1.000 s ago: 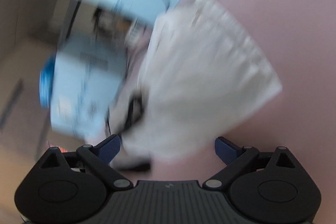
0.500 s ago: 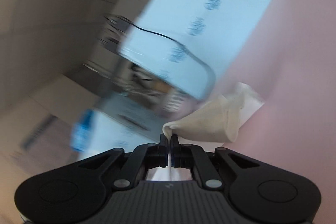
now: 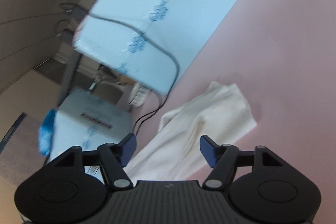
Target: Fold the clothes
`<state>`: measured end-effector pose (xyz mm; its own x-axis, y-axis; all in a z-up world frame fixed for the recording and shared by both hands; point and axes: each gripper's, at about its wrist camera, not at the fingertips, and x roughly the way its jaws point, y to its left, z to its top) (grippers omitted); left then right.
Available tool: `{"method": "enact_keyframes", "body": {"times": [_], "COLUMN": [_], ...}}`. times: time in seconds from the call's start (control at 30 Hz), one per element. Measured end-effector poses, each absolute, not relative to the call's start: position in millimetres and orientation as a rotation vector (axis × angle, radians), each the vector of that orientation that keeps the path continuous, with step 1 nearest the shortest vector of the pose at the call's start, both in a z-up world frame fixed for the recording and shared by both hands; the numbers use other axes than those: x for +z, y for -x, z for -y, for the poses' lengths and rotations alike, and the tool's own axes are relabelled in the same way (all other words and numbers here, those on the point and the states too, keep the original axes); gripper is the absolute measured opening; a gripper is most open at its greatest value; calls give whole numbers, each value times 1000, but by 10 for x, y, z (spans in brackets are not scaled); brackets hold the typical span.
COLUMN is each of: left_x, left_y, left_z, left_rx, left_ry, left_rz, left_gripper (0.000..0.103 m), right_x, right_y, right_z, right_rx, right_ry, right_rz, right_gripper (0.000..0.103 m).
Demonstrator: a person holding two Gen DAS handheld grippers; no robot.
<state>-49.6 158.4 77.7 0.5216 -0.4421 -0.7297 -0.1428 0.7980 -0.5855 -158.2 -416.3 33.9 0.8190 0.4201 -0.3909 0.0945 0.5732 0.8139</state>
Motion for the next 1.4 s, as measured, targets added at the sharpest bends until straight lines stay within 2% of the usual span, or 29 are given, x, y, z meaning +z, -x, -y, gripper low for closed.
{"method": "enact_keyframes", "body": {"times": [0.17,0.27,0.3,0.33,0.37,0.4,0.43,0.47,0.53,0.57,0.6,0.7,0.77,0.87,0.93,0.97,1.0,1.03,1.1,1.13,1.17,1.2,1.27,1.3,1.4], "left_x": [804,530,447,449,451,436,422,413,462,458,417,457,568,909,933,913,773,649,470,458,489,521,615,646,524], "left_y": [831,823,798,798,799,795,792,807,890,902,890,929,1041,1424,1584,1646,1719,1749,1767,1766,1745,1723,1642,1595,1371], "left_z": [-1104,-539,-407,-345,-281,-197,-116,-96,-19,-35,-106,-287,-397,-605,-637,-647,-652,-654,-716,-791,-885,-981,-1230,-1338,-1503], "left_rx": [-478,-544,-539,-536,-535,-554,-572,-561,-517,-512,-516,-550,-580,-676,-689,-689,-681,-679,-654,-626,-590,-552,-440,-393,-304], "left_ry": [435,317,306,303,299,292,285,273,193,193,247,360,376,374,332,312,279,270,297,316,338,360,412,428,487], "left_rz": [-1102,-1169,-1183,-1152,-1121,-1102,-1084,-1073,-1015,-1018,-1065,-1121,-1106,-1040,-1085,-1120,-1243,-1332,-1422,-1408,-1372,-1333,-1215,-1167,-1177], "left_gripper": [85,85,92,95,95,95,95,90,49,12,5,0,0,0,1,3,9,12,24,27,36,50,69,73,73], "right_x": [271,41,-24,-52,-68,-104,-155,-200,-238,-227,-215,-28,31,-36,-81,-104,-126,-116,-85,-70,-71,-75,-81,-84,-94], "right_y": [1277,1069,1010,976,949,922,912,909,957,1014,1071,1362,1552,1806,1976,2060,2145,2179,2235,2263,2242,2215,2161,2134,2053], "right_z": [3312,2889,2789,2679,2596,2564,2549,2556,2585,2604,2624,2696,2700,2654,2624,2609,2594,2675,2861,2954,3022,3087,3216,3280,3474], "right_rx": [467,396,359,357,369,373,365,366,371,374,376,472,528,593,636,658,679,674,655,645,616,584,520,488,393], "right_ry": [-750,-659,-641,-619,-601,-606,-641,-676,-718,-723,-728,-770,-768,-731,-705,-691,-677,-691,-726,-743,-746,-746,-747,-747,-746], "right_rz": [-779,-815,-813,-752,-741,-752,-781,-815,-853,-851,-850,-853,-892,-1016,-1099,-1140,-1181,-1169,-1130,-1111,-1092,-1073,-1035,-1016,-957], "right_gripper": [77,77,79,80,74,49,29,8,8,7,7,7,7,15,29,49,58,57,63,65,71,79,86,88,88]}}
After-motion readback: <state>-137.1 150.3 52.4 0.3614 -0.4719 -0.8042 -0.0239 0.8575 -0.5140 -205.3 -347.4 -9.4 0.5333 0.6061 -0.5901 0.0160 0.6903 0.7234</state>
